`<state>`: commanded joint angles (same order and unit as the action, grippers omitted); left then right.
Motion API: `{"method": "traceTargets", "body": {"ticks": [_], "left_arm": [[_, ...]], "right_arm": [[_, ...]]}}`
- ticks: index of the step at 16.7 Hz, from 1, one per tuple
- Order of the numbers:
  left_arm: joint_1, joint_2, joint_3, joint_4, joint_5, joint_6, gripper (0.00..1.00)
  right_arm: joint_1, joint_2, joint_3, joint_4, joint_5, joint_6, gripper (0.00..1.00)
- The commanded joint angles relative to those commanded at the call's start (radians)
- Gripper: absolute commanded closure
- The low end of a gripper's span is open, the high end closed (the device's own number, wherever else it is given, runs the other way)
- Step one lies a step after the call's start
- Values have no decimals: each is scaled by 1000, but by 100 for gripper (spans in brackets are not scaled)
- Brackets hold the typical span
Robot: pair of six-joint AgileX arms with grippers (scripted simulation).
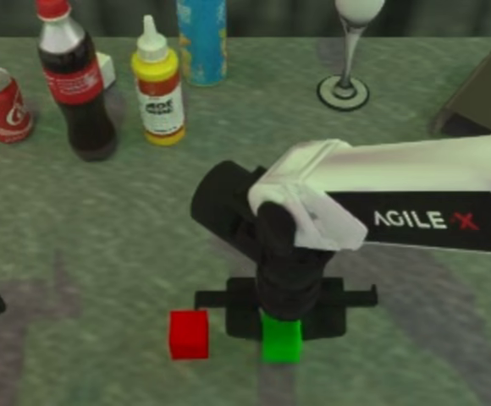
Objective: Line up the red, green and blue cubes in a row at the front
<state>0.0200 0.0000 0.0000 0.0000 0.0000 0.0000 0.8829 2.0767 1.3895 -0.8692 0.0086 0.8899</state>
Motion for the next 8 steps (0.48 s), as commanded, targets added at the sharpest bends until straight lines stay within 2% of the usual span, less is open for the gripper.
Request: {"method": "traceTargets", "body": {"ticks": [5,8], "left_arm": [[0,0,0,0,0,0,0],[0,0,0,0,0,0,0]], "right_arm": [[0,0,0,0,0,0,2],[0,0,0,0,0,0,0]]}}
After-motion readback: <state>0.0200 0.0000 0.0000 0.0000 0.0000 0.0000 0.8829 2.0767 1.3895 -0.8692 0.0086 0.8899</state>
